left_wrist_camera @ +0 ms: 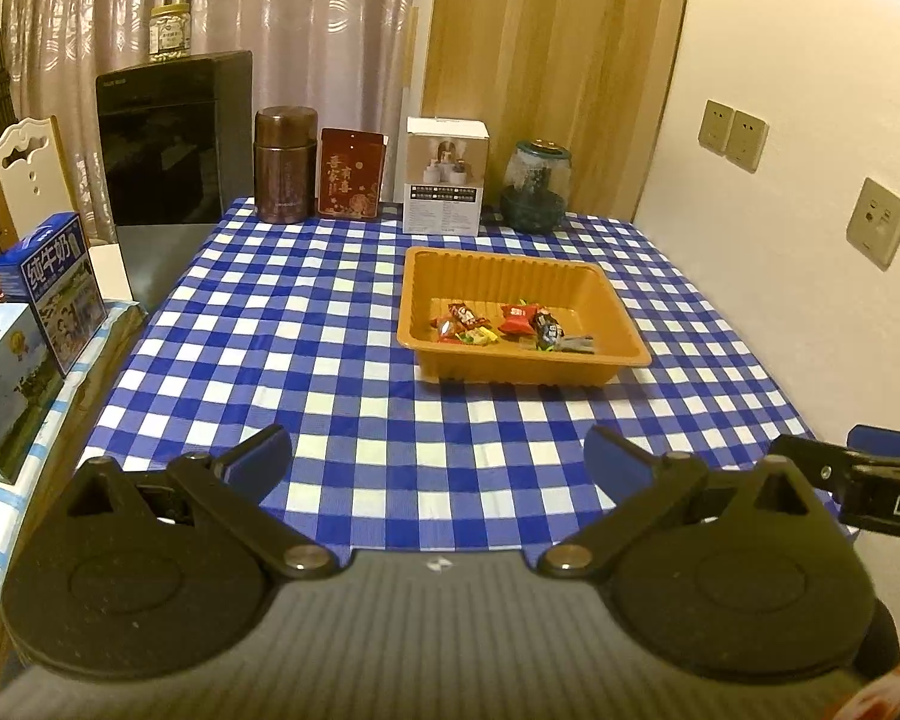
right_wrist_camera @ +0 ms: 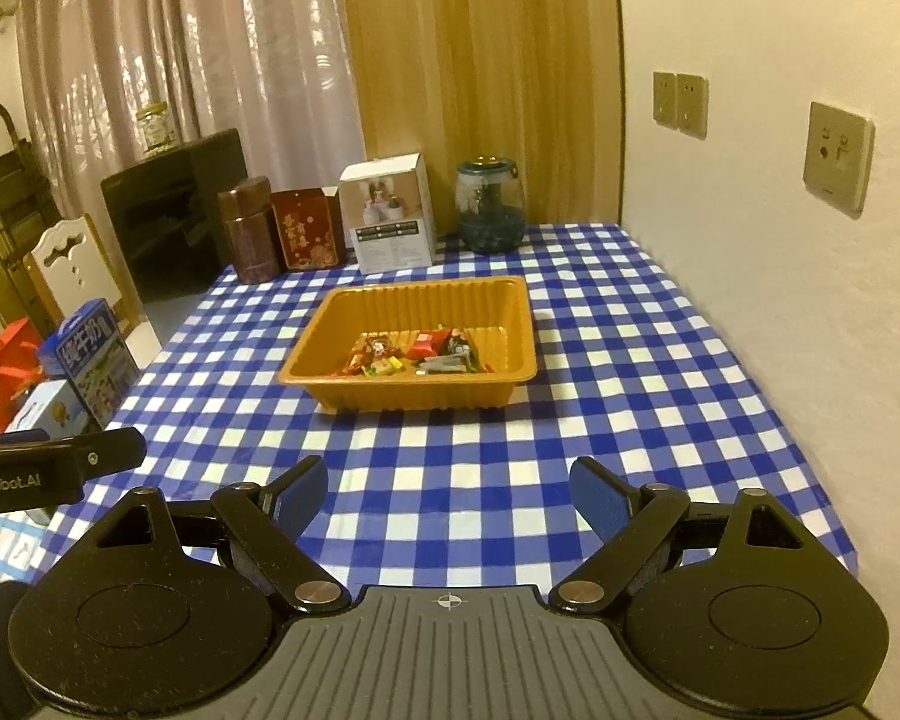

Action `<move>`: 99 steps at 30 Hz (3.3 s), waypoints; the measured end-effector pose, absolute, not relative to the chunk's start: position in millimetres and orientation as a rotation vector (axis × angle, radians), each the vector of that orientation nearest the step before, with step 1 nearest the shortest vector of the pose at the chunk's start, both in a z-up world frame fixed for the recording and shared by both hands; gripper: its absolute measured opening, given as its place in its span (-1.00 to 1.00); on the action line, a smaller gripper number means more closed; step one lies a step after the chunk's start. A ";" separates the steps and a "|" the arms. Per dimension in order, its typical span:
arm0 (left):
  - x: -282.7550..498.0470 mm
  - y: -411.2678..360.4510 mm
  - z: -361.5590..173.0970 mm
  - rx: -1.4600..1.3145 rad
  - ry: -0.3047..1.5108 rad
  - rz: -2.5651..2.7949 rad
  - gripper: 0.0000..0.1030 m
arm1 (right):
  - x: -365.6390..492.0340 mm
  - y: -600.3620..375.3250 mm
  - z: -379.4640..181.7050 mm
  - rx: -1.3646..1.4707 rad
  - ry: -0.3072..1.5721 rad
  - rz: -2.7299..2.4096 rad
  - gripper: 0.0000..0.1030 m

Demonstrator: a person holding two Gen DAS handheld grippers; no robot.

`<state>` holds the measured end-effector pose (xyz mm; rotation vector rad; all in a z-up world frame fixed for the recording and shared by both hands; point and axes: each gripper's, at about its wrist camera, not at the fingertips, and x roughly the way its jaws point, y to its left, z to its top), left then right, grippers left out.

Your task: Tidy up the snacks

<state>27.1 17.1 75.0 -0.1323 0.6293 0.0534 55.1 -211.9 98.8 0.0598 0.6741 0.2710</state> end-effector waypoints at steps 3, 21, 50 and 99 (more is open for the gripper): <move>19.9 15.1 74.4 -0.125 0.637 0.048 1.00 | 46.8 -211.1 96.9 0.058 0.684 0.270 0.69; -1.3 14.1 70.8 -0.100 0.645 0.047 1.00 | 30.0 -201.6 94.4 0.043 0.697 0.286 0.69; 1.3 10.6 69.4 -0.102 0.652 0.036 1.00 | 31.0 -206.4 94.6 0.047 0.699 0.278 0.69; 1.5 8.3 68.6 -0.097 0.650 0.028 1.00 | 32.4 -206.9 93.9 0.051 0.698 0.275 0.69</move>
